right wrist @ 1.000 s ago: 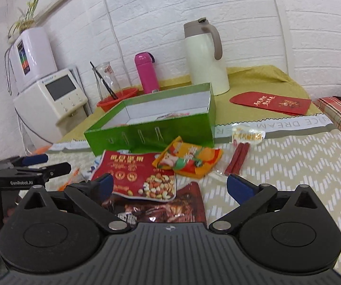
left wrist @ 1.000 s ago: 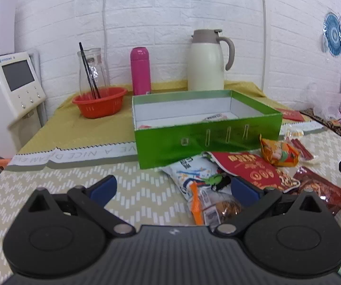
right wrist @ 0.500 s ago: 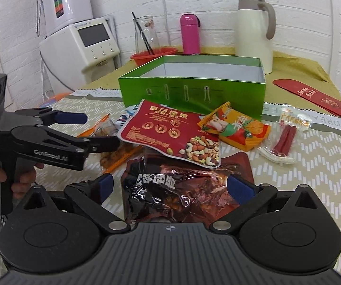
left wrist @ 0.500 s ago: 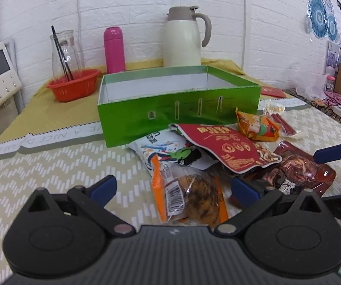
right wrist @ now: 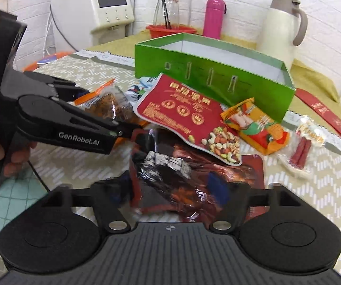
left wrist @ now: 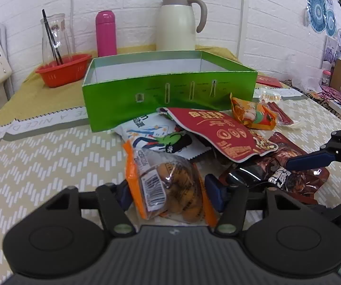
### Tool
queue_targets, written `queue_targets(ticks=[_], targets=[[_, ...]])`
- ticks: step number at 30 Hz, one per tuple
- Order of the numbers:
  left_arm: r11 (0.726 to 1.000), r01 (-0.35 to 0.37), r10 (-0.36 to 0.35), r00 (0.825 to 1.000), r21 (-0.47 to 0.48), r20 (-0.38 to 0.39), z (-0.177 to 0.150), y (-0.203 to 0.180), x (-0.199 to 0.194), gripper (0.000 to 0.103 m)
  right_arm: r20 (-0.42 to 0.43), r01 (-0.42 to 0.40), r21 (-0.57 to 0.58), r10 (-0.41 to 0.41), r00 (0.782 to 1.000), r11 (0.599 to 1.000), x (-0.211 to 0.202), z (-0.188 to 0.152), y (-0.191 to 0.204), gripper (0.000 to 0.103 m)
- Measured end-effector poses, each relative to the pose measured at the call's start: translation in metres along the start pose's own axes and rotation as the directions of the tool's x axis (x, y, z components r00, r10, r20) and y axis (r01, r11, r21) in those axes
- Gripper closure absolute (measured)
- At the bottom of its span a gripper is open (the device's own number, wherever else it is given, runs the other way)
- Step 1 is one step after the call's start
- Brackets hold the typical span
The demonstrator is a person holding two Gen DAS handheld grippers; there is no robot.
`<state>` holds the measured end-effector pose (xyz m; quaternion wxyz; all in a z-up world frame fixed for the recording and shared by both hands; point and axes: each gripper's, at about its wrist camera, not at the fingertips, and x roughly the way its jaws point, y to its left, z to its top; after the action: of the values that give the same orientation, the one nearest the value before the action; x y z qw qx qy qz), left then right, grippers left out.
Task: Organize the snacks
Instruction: 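Grasp the orange-edged clear snack bag with the left gripper while the right gripper grasps the dark jerky bag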
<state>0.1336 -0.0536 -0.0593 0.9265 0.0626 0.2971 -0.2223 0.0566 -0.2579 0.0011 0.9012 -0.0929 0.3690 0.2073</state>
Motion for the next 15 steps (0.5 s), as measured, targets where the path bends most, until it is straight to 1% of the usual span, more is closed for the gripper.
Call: queue_targets(ticks=[2,5,6,7,9,13,15], targets=[[1.0,0.001,-0.001,1.0,-0.004,0.011,-0.001,0.0,-0.002,0.046,-0.003,0.033,-0.003,-0.033,0.999,0.999,-0.001,0.001,0.005,0.0],[0.999,0.011,-0.01,1.0,-0.03,0.02,-0.002,0.004,-0.009,0.049,0.015,0.093,-0.063,-0.093,0.996,0.994,-0.007,-0.003,0.018,0.005],[0.999,0.01,-0.009,1.0,-0.033,0.024,-0.002,0.005,-0.012,0.05,0.036,0.097,-0.077,-0.094,0.995,0.992,-0.011,-0.005,0.021,0.019],[0.999,0.007,-0.006,1.0,-0.037,0.031,-0.003,0.007,-0.017,0.05,0.048,0.117,-0.104,-0.112,0.992,0.988,-0.015,-0.004,0.024,0.023],[0.999,0.004,-0.003,0.999,-0.037,0.033,-0.005,0.008,-0.022,0.05,0.06,0.118,-0.115,-0.111,0.992,0.986,-0.024,-0.005,0.028,0.028],[0.998,-0.005,0.007,0.999,-0.061,0.032,-0.01,0.012,-0.031,0.051,0.094,0.124,-0.089,-0.116,0.989,0.988,-0.04,-0.009,0.03,0.033],[0.997,-0.007,0.01,0.999,-0.074,0.042,-0.01,0.014,-0.038,0.051,0.132,0.126,-0.064,-0.117,0.984,0.99,-0.051,-0.01,0.029,0.04]])
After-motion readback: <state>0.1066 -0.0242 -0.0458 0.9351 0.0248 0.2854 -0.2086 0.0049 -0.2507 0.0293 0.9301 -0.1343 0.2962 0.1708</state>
